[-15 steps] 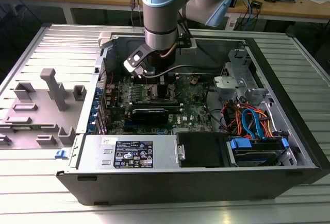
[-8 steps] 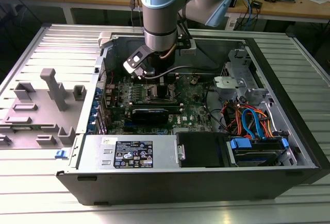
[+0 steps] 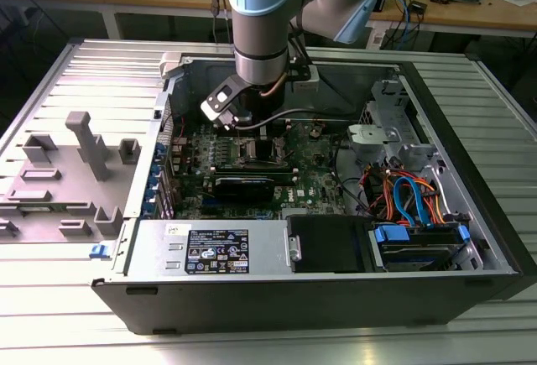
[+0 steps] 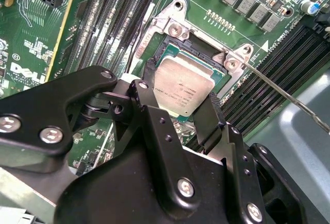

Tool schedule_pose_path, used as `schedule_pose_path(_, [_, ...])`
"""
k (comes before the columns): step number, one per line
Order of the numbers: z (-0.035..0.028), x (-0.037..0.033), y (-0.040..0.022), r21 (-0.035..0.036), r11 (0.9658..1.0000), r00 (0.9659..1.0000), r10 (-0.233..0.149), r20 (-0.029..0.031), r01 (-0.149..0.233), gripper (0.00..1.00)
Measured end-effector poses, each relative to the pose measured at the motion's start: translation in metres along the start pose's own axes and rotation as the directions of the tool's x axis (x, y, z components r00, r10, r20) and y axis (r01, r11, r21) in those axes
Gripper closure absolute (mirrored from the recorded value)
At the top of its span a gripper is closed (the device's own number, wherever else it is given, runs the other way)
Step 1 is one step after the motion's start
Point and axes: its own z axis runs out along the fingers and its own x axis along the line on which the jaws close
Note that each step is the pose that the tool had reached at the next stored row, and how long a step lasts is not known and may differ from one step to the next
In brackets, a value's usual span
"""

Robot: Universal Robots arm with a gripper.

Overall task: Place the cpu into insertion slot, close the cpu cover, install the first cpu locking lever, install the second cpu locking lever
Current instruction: 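Place the cpu into insertion slot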

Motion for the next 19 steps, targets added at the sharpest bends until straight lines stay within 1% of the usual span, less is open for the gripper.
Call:
schedule_pose_path(7, [0.0001, 0.0001, 0.0, -0.0002, 1.0, 1.0, 0.0, 0.0, 0.0, 0.46])
schedule_pose_path(12, [-0.0001, 0.0, 0.0, 0.0, 1.0, 1.0, 0.006, 0.0021, -0.006, 0.46])
schedule_pose_path(19, [0.0014, -0.0001, -0.0001, 0.0001, 1.0, 1.0, 0.006, 0.0023, -0.006, 0.46])
